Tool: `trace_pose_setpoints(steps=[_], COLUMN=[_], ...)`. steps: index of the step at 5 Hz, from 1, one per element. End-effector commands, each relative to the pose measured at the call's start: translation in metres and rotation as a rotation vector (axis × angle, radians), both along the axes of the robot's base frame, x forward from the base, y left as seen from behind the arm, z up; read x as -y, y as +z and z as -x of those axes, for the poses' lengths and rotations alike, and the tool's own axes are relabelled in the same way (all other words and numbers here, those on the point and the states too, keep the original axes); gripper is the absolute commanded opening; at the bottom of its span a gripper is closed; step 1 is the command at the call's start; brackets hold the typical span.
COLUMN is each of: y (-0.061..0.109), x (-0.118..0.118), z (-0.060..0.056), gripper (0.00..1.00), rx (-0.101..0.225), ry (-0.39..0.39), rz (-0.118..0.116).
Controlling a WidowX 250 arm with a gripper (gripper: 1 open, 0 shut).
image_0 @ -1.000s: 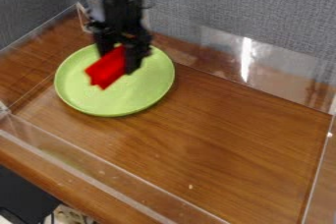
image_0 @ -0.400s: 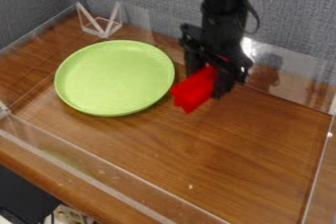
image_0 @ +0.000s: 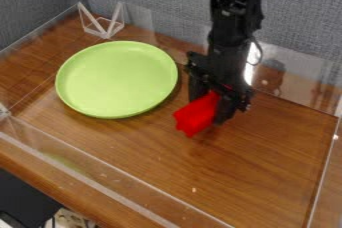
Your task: Move the red object from the green plate to the table
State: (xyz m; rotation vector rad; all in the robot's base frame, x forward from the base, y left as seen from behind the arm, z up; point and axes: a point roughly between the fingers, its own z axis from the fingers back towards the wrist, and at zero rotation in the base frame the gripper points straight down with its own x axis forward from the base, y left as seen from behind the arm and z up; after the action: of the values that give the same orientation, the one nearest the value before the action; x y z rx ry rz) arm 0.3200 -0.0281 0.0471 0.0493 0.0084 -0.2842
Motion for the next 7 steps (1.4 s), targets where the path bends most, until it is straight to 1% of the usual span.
trace_pose_setpoints(steps=[1, 2, 3, 5, 7], y=[0.013, 0.015, 0.019, 0.029, 0.039], x=[-0.011, -0.012, -0.008, 0.000, 0.005], z=[-0.006, -0.007, -0.006, -0.005, -0.005], gripper=[0.00, 0.00, 0.00, 0.00, 0.00], rx=[0.043, 0.042, 0.042, 0.046, 0.055], ry=[0.031, 0.039, 0.035, 0.021, 0.005], rz=[0.002, 0.009, 0.018, 0.034, 0.046])
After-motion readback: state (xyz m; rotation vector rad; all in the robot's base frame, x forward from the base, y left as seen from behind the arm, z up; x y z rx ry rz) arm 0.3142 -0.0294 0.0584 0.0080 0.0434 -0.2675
